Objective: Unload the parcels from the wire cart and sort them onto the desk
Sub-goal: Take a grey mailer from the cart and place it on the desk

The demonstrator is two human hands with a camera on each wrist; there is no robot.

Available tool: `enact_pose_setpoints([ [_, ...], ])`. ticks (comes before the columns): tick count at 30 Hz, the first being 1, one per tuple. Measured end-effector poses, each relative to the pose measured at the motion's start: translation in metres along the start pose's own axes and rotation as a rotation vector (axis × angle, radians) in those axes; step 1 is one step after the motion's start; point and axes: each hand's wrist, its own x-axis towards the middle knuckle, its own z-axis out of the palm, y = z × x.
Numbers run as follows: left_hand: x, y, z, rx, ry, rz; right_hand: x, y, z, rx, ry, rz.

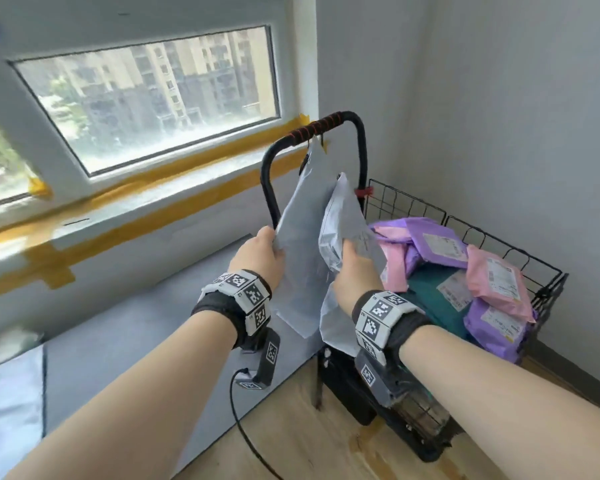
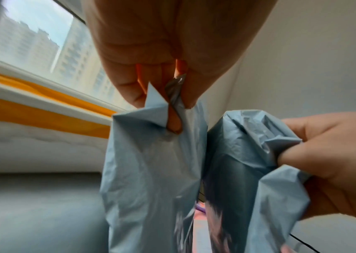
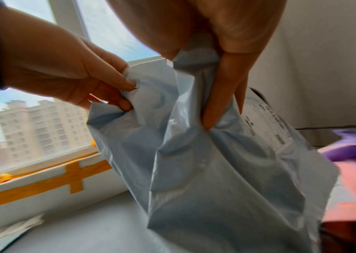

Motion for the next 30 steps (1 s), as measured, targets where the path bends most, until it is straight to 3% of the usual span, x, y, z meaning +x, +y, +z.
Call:
enact_pose_setpoints([
  [7, -0.061, -0.123, -0.075, -0.018, 0.159, -0.197, -0.033, -0.115, 0.070, 0.090, -0.104, -0.202],
  [17, -0.156, -0.243, -0.142, -0.046, 0.374, -0.633, -0.076, -0.242, 0.171, 0.209, -0.439, -0.547],
  [23, -0.200, -0.293, -0.167, -0.105, 0.481, -0.869, -0.099, -0.285, 0.215, 0.270, -0.631, -0.649],
  [30, -0.252, -0.356, -0.163, -0.080, 0.434, -1.166, -0.127, -0.299, 0.253, 0.268, -0.702, -0.678],
])
